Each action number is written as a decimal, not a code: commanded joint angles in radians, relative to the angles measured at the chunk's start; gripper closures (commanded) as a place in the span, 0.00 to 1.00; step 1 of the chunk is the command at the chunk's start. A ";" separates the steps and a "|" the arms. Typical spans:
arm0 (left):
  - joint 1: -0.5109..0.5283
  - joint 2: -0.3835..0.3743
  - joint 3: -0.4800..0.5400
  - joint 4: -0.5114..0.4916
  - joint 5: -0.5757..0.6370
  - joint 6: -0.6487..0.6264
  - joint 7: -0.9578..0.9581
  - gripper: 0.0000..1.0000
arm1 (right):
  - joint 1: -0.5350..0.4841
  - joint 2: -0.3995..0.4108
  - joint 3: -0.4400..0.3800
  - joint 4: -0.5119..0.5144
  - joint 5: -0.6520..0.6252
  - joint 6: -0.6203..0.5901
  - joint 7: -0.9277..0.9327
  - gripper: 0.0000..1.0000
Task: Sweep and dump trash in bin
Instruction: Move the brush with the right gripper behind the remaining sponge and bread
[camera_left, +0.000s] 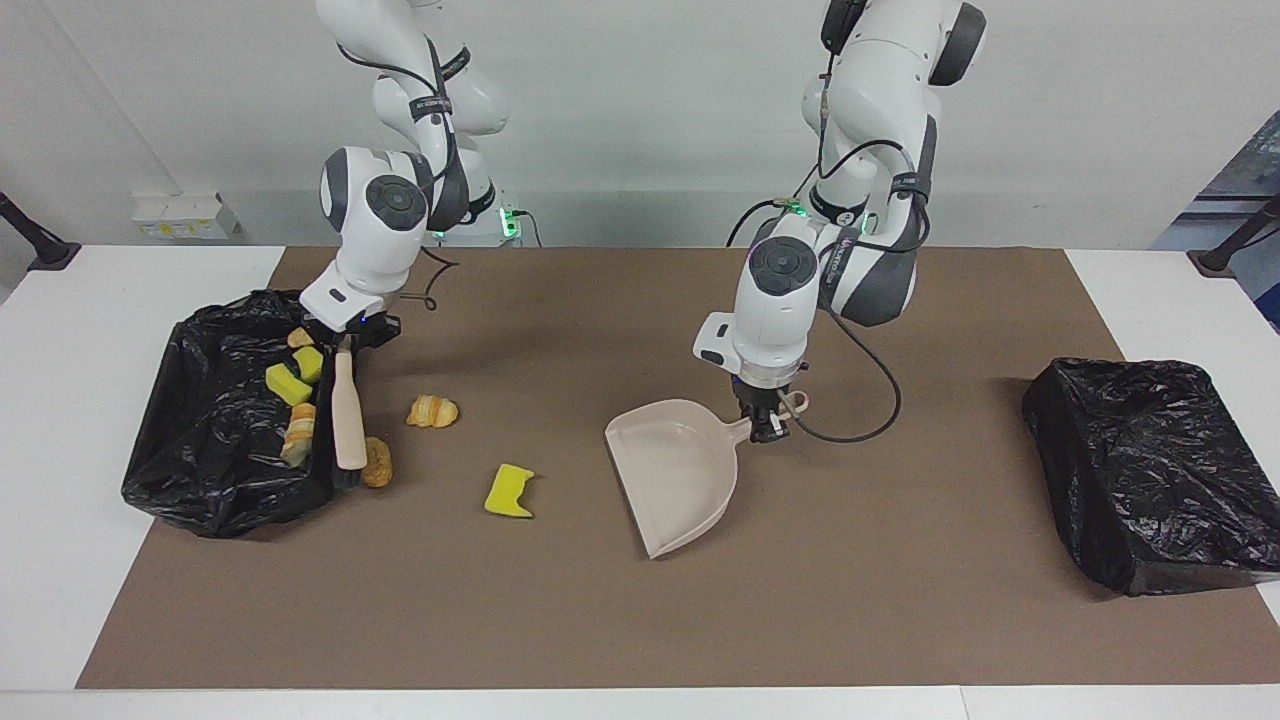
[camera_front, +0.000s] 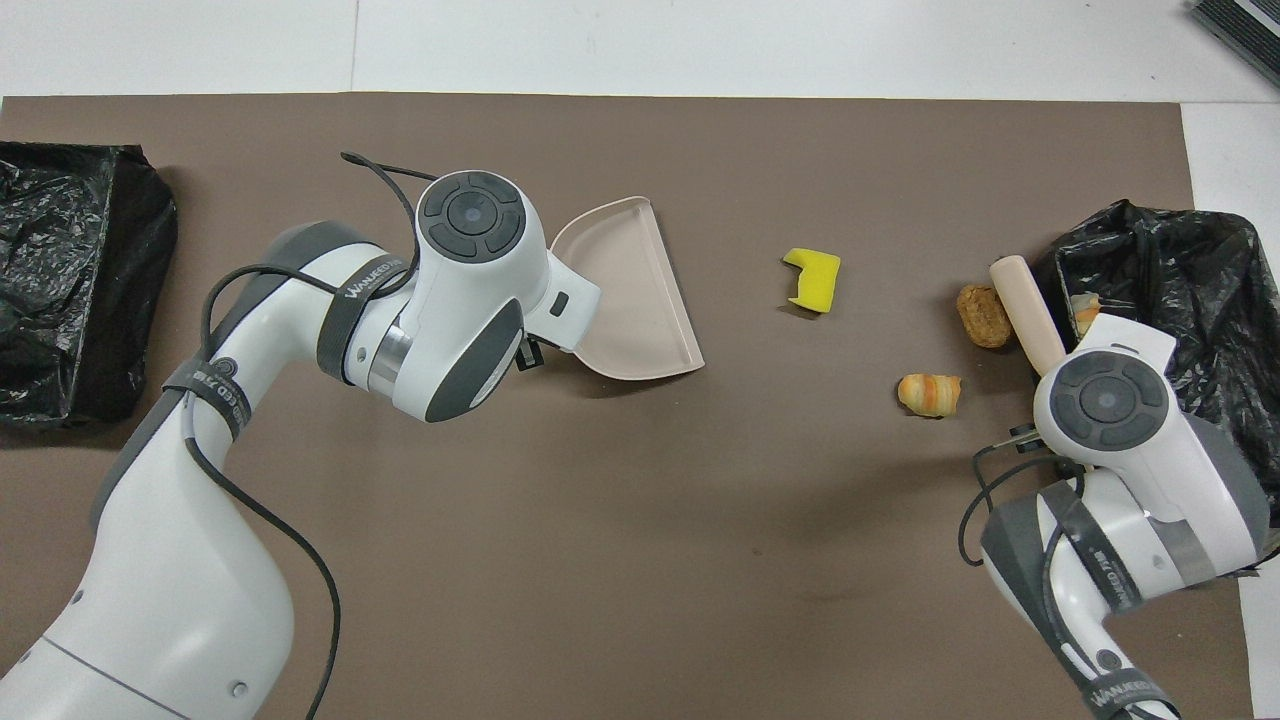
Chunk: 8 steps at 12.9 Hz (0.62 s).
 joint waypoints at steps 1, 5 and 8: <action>0.004 0.054 -0.009 0.076 0.019 -0.039 0.012 1.00 | -0.016 0.039 0.010 0.017 -0.015 0.009 0.002 1.00; 0.001 0.051 -0.011 0.067 0.014 -0.054 0.015 1.00 | 0.025 0.039 0.017 0.016 0.189 -0.046 0.002 1.00; 0.001 0.048 -0.011 0.053 0.012 -0.065 0.027 1.00 | 0.125 0.050 0.017 0.067 0.389 -0.129 0.005 1.00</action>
